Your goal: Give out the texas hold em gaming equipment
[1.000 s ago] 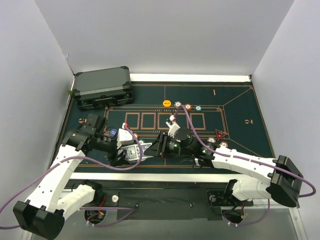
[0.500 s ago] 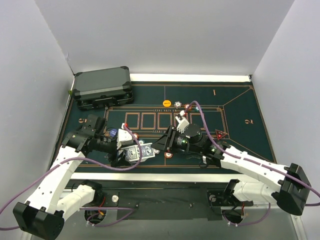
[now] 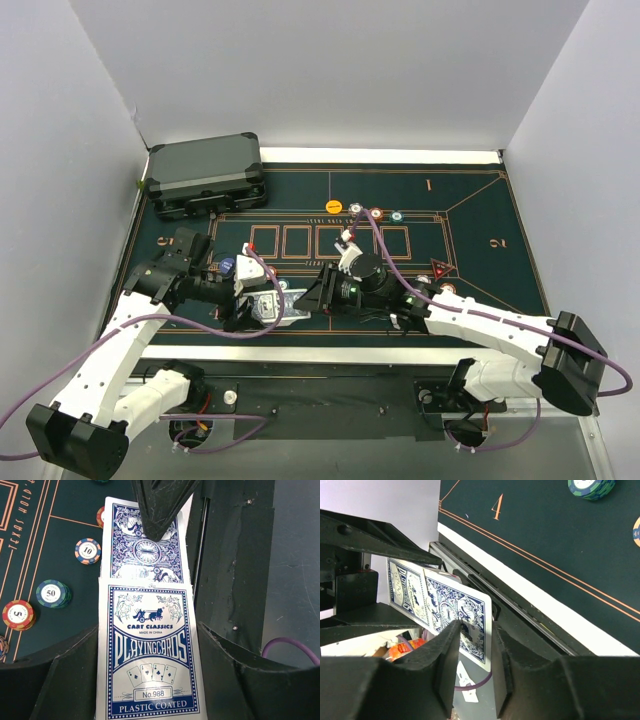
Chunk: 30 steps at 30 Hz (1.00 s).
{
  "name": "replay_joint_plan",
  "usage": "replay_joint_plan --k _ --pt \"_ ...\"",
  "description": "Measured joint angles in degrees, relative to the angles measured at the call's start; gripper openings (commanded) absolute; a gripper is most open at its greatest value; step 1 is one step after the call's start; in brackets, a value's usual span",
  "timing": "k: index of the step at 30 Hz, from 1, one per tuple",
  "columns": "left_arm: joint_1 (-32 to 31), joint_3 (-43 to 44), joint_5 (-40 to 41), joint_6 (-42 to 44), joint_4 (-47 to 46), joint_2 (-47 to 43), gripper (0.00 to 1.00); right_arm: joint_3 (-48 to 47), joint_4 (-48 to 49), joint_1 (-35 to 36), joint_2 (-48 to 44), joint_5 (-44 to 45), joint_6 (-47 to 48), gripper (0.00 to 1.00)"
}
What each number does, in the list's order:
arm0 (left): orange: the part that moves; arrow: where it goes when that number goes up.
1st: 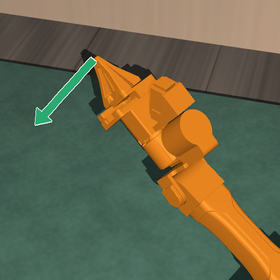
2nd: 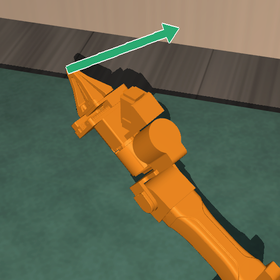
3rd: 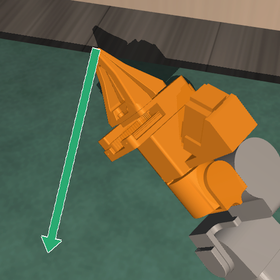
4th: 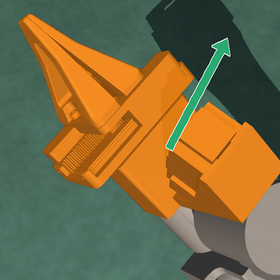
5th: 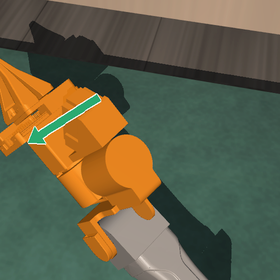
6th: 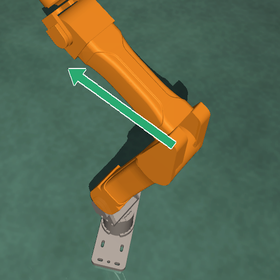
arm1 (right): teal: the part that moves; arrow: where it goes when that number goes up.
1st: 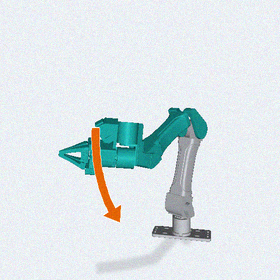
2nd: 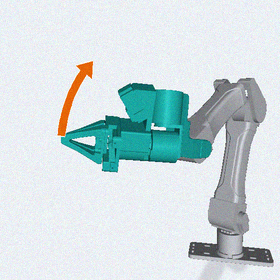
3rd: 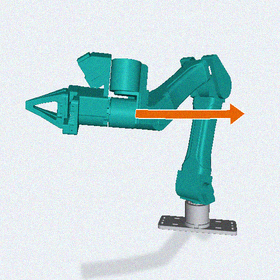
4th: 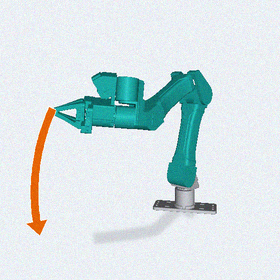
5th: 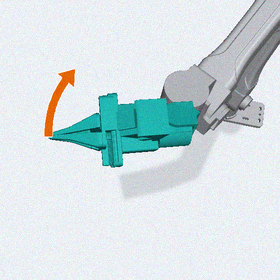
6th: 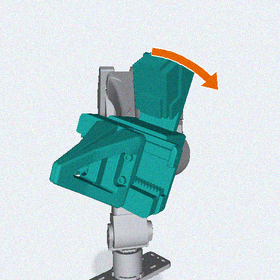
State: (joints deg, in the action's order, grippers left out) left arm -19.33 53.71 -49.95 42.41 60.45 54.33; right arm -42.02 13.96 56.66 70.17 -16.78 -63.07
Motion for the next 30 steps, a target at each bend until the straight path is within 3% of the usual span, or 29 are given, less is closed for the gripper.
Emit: replay_joint_plan --k 3,8,10,11,13,15,22,30 --pt "0.0 0.0 0.1 -0.1 -0.1 0.0 0.35 0.0 0.2 0.0 -0.1 0.0 -0.3 0.11" --pt "0.0 0.0 -0.3 -0.4 -0.7 0.0 0.35 0.3 0.2 -0.9 -3.0 0.0 -0.7 0.08" --pt "0.0 0.0 -0.8 -0.9 -1.2 0.0 0.34 0.4 0.1 -1.5 -4.3 0.1 -1.0 0.16" --pt "0.0 -0.1 -1.2 -1.4 -1.6 0.0 0.34 0.4 0.1 -1.6 -4.8 0.1 -1.1 0.27" --pt "0.0 -0.7 -2.1 -2.7 -3.0 -0.2 0.33 0.4 0.2 -1.9 -5.2 0.1 -1.3 0.39" --pt "0.0 -1.7 -3.0 -4.6 -4.7 -0.5 0.31 0.4 0.5 -1.9 -5.2 0.0 -1.9 0.47" --pt "0.6 -4.0 -7.4 -15.2 -13.8 -2.3 0.29 2.1 2.5 -1.9 -5.1 0.0 -3.0 0.56" --pt "0.7 -4.1 -9.4 -22.2 -19.9 -3.0 0.29 2.5 5.7 -1.5 -5.0 0.0 -4.1 0.56"
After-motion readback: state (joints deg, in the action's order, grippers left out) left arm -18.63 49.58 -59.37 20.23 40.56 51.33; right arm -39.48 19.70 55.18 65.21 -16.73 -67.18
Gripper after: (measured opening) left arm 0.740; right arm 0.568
